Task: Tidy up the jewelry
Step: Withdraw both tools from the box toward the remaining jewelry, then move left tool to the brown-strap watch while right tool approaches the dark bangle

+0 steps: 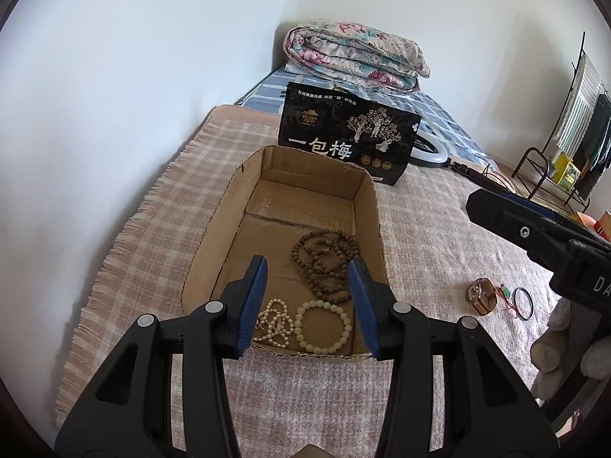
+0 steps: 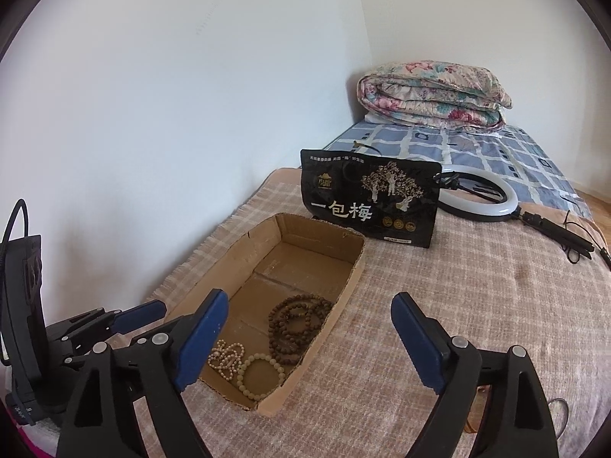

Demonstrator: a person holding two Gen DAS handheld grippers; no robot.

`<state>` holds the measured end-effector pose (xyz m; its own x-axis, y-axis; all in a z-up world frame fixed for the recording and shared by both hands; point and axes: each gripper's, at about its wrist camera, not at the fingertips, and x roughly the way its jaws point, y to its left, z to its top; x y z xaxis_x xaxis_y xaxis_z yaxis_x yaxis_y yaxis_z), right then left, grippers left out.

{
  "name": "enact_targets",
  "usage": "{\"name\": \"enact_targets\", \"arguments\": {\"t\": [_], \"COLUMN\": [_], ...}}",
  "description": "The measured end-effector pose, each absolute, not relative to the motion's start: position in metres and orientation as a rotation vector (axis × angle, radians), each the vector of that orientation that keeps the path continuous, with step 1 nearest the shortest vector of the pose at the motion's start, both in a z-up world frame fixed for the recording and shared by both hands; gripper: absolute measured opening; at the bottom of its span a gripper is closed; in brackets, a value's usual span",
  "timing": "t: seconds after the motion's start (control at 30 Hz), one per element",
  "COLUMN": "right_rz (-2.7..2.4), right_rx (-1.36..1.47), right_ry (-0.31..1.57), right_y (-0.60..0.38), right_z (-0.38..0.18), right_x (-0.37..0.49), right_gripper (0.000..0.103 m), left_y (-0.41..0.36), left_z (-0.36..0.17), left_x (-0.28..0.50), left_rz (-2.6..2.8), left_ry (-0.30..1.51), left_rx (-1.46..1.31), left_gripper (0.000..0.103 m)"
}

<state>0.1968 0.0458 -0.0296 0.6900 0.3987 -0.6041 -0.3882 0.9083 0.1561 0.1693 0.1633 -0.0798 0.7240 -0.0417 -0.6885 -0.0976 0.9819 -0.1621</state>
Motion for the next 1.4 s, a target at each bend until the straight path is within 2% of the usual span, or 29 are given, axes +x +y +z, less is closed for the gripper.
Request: {"name": "enact_targets", "arguments": {"t": [0.57, 0.67, 0.8, 1.0, 1.4], "right_rz": [0.345, 0.308, 0.280, 0.206, 0.087], "right_rx": [0.068, 0.093, 0.109, 0.080, 0.206], "right_ry": [0.611, 0.601, 0.613, 0.636, 0.738], "right_y": [-0.033, -0.050, -0.074, -0.117, -0.209], "right_z": [0.000, 0.005, 0.008, 0.001, -0.034], "right_x": [0.169, 0.164, 0.160, 0.153, 0.153], "right_gripper": [0.093, 0.103, 0.103, 0.103, 0.103], "left_y": [0.102, 0.092, 0.078, 0.056, 0.000], "left_z": [-0.065, -0.063, -0.064, -0.070, -0.095], "left_x": [0.166, 0.166, 0.166, 0.173, 0.200], "left_rz": [-0.066, -0.083, -0.105, -0.140, -0.234], "left_ry": [0.735, 0.735, 0.741, 0.763, 0.857], "left_rx": [-0.118, -0.108, -0.086, -0.070, -0.089], "left_gripper": [0.045, 0.045, 0.045, 0.045, 0.045]}}
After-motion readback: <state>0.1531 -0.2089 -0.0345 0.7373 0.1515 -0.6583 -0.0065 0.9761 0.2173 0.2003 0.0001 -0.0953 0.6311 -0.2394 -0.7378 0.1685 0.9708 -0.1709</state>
